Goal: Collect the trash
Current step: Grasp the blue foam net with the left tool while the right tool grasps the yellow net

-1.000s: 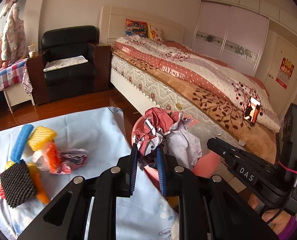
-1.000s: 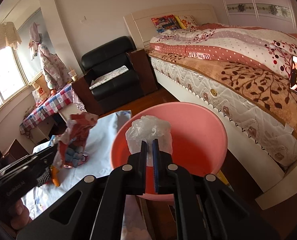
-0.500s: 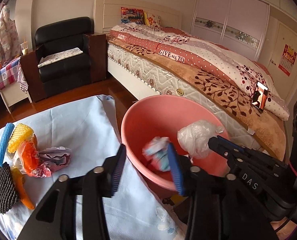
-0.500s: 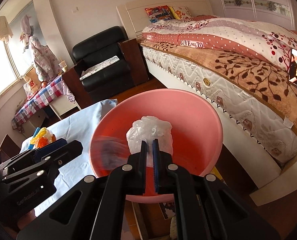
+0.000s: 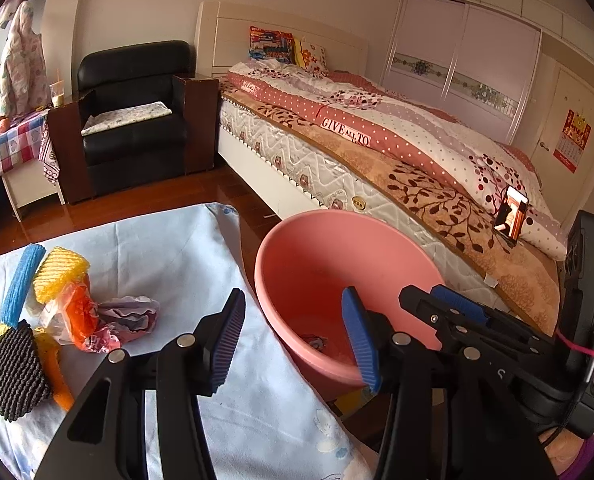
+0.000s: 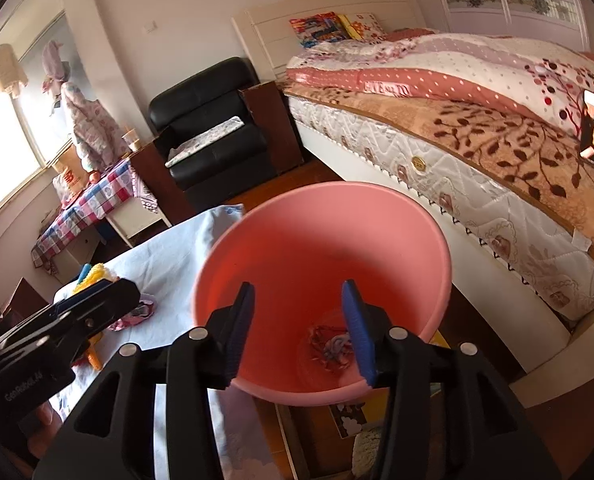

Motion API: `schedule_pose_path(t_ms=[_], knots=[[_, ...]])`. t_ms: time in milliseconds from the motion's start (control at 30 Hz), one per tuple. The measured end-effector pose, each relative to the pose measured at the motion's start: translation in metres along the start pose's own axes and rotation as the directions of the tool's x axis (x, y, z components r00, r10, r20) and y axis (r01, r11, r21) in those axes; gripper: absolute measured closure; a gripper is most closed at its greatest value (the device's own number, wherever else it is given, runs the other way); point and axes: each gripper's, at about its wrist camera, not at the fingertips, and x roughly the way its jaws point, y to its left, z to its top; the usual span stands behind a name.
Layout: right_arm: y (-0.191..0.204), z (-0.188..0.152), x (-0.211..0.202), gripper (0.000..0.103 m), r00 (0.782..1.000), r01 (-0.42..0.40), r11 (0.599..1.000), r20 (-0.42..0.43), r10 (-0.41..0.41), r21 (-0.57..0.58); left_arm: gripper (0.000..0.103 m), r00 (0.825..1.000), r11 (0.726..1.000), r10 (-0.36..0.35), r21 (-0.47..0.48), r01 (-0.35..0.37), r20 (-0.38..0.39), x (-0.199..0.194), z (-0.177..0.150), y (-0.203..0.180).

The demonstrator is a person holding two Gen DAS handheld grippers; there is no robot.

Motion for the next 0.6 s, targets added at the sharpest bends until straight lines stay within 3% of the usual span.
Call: schedule_pose_path(t_ms=[267,600], knots=[[0.045,-0.004,-0.019,0.055,0.997,-0.072,0.993,0.012,0.074,-0.099,0.047,0.998,0.999,0.021,-0.037,-0.019,0.054,-0.036,-0.003,0.019],[0.105,-0.016,-0.023,0.055,0.99,-0.137,0.977,0.004,0.139,-0.165,0.047,0.982,0.985,0.141,-0.115,-0.127,0.124,-0.092,-0.016,0.077]])
